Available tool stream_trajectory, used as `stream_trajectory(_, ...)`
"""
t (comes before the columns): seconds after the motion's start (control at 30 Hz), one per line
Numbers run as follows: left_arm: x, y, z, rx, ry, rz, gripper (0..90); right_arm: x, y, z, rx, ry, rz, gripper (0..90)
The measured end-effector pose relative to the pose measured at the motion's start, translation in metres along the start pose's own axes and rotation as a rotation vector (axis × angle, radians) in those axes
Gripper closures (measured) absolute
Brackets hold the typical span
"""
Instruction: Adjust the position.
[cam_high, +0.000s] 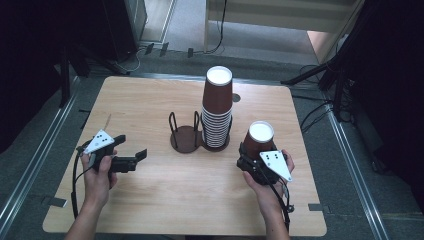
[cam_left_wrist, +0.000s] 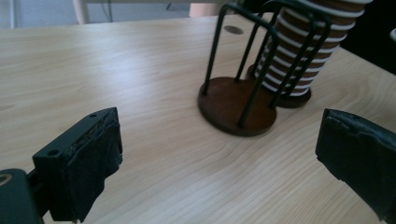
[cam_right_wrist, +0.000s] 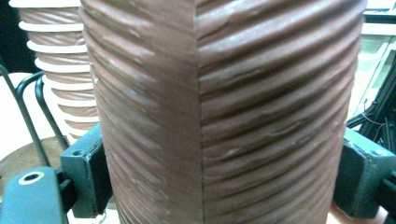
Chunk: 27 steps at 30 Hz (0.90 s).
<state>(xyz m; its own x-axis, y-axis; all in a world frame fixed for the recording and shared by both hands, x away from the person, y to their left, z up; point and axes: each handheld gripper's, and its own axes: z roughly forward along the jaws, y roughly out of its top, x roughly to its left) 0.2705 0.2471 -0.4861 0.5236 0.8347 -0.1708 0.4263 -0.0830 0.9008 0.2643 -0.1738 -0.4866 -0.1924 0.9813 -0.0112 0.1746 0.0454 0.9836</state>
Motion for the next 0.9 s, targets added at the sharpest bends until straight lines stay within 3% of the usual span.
stream_trajectory(0.07,-0.007,0.004,0.006,0.012,-0.006,0.023,1.1,0.002,-0.001,0.0,0.003,0.002,0.0,11.6)
stream_trajectory(0.17,-0.015,0.003,0.013,0.034,-0.083,0.061,0.0,0.006,-0.004,0.0,0.011,-0.004,-0.025,11.6)
stream_trajectory(0.23,-0.021,0.003,0.017,0.056,-0.085,0.087,0.0,0.008,-0.005,0.0,0.015,-0.006,-0.038,11.6)
stream_trajectory(0.37,-0.028,0.005,0.019,0.079,-0.12,0.096,0.0,0.011,-0.008,0.001,0.019,-0.008,-0.044,11.7)
stream_trajectory(0.5,-0.036,0.01,0.019,0.099,-0.162,0.124,0.0,0.019,-0.012,0.002,0.019,-0.002,-0.091,11.7)
stream_trajectory(0.63,-0.042,0.012,0.02,0.098,-0.187,0.142,0.0,0.028,-0.017,0.003,0.019,0.006,-0.157,11.7)
stream_trajectory(0.9,-0.045,0.01,0.019,0.109,-0.202,0.17,0.0,0.047,-0.028,0.006,0.023,0.071,-0.216,11.8)
